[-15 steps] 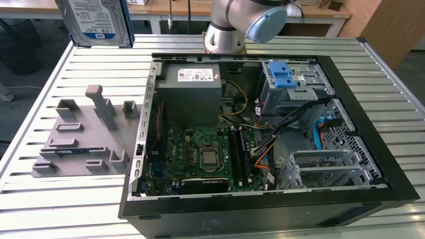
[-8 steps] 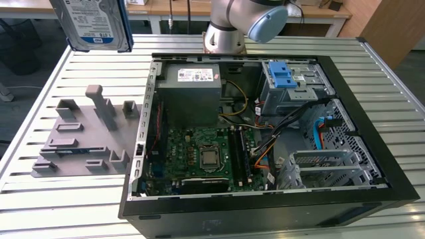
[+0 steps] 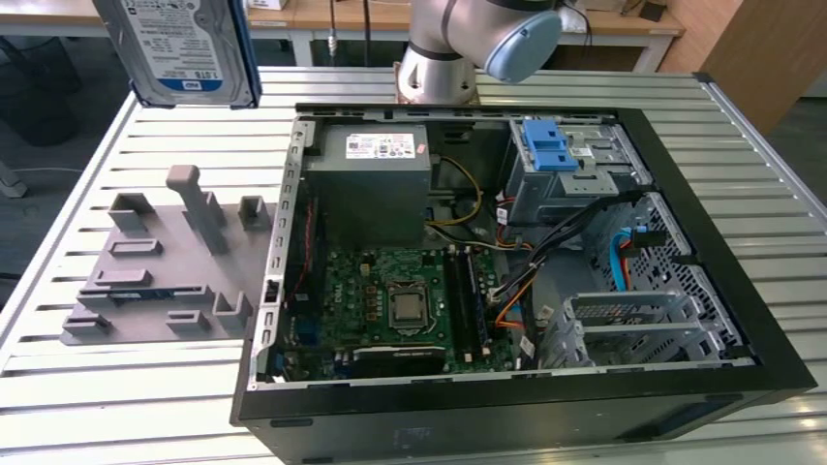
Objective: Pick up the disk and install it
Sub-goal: 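Pick up the disk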
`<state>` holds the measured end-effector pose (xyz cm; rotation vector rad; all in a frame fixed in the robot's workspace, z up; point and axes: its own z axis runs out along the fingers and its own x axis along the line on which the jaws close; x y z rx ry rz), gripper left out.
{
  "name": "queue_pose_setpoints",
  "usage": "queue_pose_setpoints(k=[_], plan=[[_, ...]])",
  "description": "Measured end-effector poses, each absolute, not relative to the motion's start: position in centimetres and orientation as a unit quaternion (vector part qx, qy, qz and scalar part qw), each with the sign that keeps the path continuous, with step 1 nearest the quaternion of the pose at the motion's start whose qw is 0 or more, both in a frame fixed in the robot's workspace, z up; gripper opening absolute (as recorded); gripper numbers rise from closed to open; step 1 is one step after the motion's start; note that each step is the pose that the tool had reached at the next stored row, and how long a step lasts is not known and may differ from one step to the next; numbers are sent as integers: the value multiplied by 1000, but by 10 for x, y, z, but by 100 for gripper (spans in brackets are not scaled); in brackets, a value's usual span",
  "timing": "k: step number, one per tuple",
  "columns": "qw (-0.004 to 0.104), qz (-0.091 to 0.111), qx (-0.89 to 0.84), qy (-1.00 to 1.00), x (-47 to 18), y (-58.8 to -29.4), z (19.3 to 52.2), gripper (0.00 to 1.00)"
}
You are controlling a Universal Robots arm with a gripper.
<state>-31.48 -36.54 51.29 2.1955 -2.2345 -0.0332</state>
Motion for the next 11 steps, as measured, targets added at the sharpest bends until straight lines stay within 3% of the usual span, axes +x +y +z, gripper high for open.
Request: queue_pose_setpoints(k=[11], plan=[[-1,-14,701,-713,-311,-392,512,37]])
